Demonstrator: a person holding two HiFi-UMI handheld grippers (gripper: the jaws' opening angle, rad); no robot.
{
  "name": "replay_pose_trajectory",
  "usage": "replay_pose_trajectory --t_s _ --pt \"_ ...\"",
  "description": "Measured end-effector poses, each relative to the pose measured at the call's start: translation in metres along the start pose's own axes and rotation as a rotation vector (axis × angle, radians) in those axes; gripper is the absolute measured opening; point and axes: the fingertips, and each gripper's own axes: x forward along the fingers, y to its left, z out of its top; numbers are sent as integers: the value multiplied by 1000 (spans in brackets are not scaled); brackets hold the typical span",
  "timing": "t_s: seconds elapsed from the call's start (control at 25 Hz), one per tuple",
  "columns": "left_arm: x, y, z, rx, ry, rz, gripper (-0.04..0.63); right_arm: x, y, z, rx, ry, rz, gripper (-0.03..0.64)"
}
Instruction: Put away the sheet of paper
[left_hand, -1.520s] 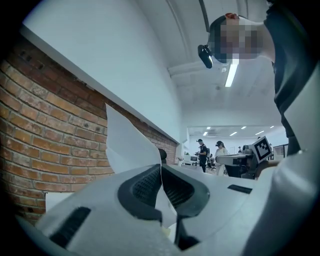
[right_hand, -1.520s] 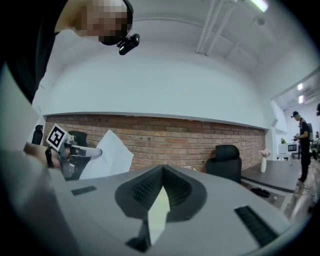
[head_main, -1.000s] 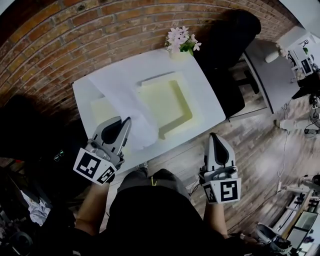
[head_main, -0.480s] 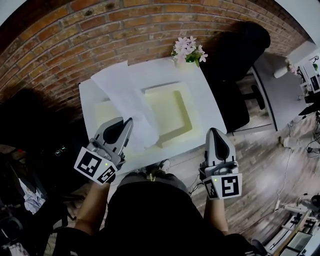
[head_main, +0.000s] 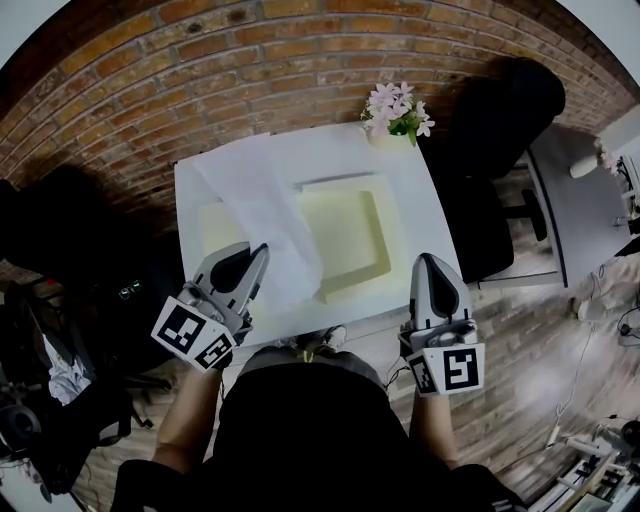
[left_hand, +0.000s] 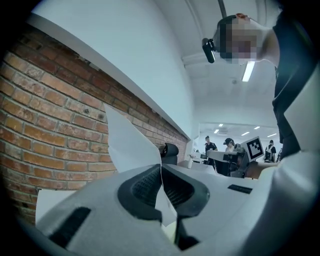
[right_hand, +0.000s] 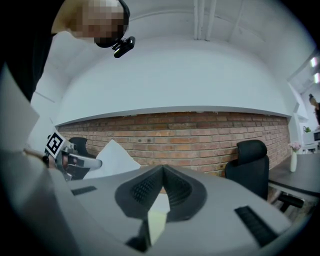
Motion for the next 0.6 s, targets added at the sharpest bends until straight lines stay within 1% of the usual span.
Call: replay_pose_trajectory --t_s 0.12,0.28,0.48,0.6 --pt "3 8 -11 -40 17 13 26 6 0 0 5 -2 21 14" --pt "8 21 -41 -123 55 22 26 3 -6 -10 -26 42 13 14" --pt "14 39 -90 -150 139 26 25 -3 -15 -14 -28 62 2 14" --pt "15 53 -131 -163 214 33 26 -5 -19 -16 -30 67 -1 14"
